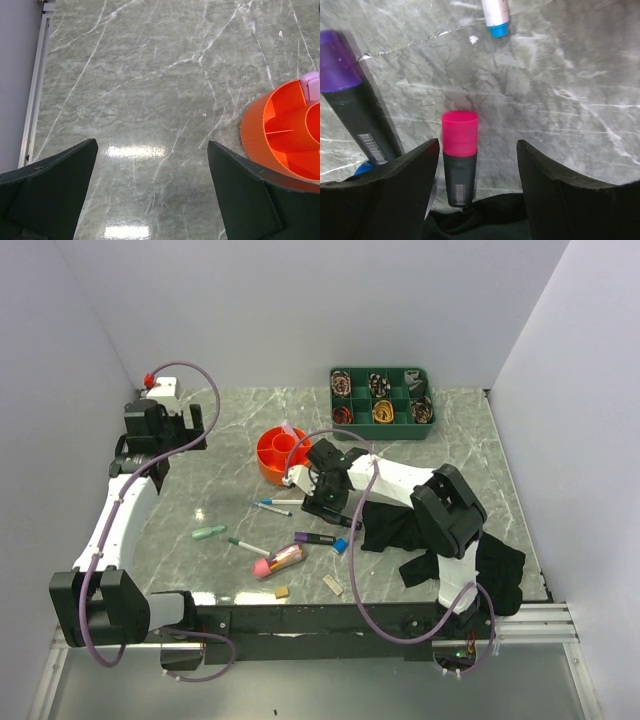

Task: Sort the stationery into containers
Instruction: Pick up the pen from the center of the board, then place the pen in the storage box.

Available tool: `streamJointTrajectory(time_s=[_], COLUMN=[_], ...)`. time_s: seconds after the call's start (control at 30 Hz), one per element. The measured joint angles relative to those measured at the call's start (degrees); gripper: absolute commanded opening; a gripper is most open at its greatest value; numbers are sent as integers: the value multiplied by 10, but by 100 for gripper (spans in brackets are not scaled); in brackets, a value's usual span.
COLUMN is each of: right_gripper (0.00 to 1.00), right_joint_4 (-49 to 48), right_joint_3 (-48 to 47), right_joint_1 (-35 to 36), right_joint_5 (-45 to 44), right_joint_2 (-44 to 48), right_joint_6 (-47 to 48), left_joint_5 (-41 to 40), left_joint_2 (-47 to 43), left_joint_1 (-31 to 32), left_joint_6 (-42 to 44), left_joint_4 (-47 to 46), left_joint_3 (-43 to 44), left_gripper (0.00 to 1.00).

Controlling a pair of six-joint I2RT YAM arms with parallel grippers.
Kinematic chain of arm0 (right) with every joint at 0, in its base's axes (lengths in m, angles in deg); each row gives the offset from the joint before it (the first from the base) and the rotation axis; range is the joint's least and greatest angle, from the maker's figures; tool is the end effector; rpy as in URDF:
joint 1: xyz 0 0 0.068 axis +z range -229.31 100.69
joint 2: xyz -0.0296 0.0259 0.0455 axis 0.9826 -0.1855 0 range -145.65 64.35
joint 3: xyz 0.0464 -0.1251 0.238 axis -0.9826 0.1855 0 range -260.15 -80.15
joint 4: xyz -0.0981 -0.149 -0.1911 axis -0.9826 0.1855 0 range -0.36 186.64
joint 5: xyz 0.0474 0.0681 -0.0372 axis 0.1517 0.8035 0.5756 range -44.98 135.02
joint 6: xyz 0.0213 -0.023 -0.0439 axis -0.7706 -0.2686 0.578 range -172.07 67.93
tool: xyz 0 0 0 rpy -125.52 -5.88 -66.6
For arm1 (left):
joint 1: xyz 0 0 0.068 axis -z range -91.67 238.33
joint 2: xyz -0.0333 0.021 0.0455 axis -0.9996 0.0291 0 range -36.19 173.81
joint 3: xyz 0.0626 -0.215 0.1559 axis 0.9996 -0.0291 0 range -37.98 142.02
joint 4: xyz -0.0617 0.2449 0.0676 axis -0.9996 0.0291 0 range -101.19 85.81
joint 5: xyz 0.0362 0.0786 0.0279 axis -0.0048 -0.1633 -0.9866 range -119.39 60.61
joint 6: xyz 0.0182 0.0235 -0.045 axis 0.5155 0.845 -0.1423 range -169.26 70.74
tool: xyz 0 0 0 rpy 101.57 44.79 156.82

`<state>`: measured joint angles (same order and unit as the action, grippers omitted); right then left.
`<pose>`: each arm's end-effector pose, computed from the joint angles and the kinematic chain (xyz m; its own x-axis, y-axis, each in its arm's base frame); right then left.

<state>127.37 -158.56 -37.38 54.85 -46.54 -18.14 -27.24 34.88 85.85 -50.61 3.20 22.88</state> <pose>0.2861 0.2650 0.1766 -0.1893 -0.9093 -0.3706 -0.9727 0.2252 -0.0558 0.2856 0.0110 0.3333 -0.4155 -0.0414 -0.9086 -0.0190 0.9991 -0.0369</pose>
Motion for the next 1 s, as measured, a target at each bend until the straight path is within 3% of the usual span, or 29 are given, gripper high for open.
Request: streamJointTrajectory(time_s=[0.13, 0.2, 0.23, 0.33, 0.47, 0.5, 0.63, 0.77, 0.87, 1.0], right_gripper=[66, 55, 39, 19, 8, 0, 0, 0, 0, 0], right_joint_4=[3, 3, 3, 1, -15, -15, 14, 13, -55, -212], right_joint_3=[0, -1, -1, 0, 20, 25, 15, -70, -125, -92], right_joint_1=[3, 5, 7, 17, 26, 26, 19, -21, -76, -130], right_joint_5=[-2, -4, -6, -14, -32, -31, 0, 80, 144, 183], right_joint_2=[-17, -21, -21, -22, -5, 2, 47, 90, 107, 138], right_joint_6=[0, -3, -6, -7, 1, 4, 22, 5, -36, -103], left_joint_5=[0, 0, 0, 0, 0, 0, 1, 6, 12, 19], left_joint_2=[0, 0, 0, 0, 0, 0, 1, 11, 27, 48], left_joint_1=[-4, -5, -5, -6, -6, -7, -7, -7, -7, -7], left_joint_6=[0, -2, -3, -4, -4, -3, 1, 0, -3, -8], left_joint_4=[0, 0, 0, 0, 1, 1, 1, 0, 0, 4], left_joint_3=[0, 0, 0, 0, 0, 0, 0, 0, 0, 1], left_gripper=[99, 99, 99, 99, 99, 99, 99, 100, 100, 99])
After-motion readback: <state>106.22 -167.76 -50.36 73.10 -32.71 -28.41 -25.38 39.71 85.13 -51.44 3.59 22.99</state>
